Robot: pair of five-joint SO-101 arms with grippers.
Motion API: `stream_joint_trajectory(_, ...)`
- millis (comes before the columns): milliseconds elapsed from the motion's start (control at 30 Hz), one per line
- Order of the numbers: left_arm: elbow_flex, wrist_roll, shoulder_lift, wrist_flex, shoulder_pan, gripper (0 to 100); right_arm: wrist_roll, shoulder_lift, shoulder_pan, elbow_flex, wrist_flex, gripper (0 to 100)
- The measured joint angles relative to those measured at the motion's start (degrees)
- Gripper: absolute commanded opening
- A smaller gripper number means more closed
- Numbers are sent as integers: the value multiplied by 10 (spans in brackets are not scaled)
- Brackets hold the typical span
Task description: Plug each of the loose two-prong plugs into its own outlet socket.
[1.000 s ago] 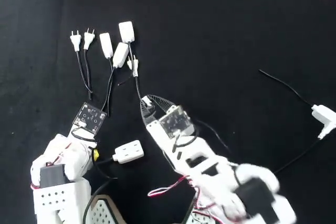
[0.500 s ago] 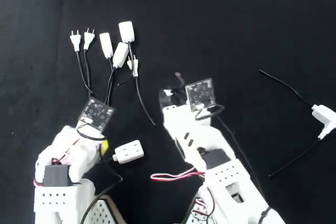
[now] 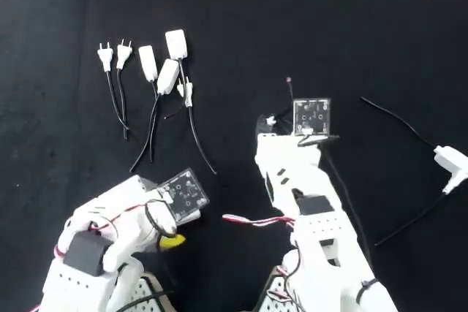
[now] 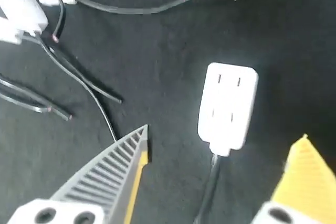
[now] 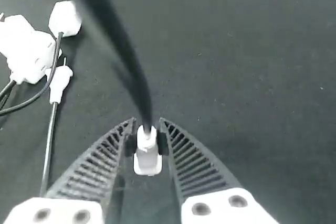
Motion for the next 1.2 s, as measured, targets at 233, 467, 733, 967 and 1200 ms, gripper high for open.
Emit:
stream_joint_trajectory(233, 62, -24, 84, -130, 3, 389, 0, 0, 0, 0, 0, 12)
stream_joint_trajectory(467, -3, -19, 315, -203, 7, 389, 0, 0, 0, 0, 0, 12)
stream_joint_trajectory(733, -101, 26, 576, -302, 7, 325, 0, 0, 0, 0, 0, 12)
stream_joint_trajectory(967, -126, 40, 613, -303, 11, 207, 0, 0, 0, 0, 0, 12)
stream_joint_trajectory(1200, -144, 40, 614, -301, 9, 102, 0, 0, 0, 0, 0, 12)
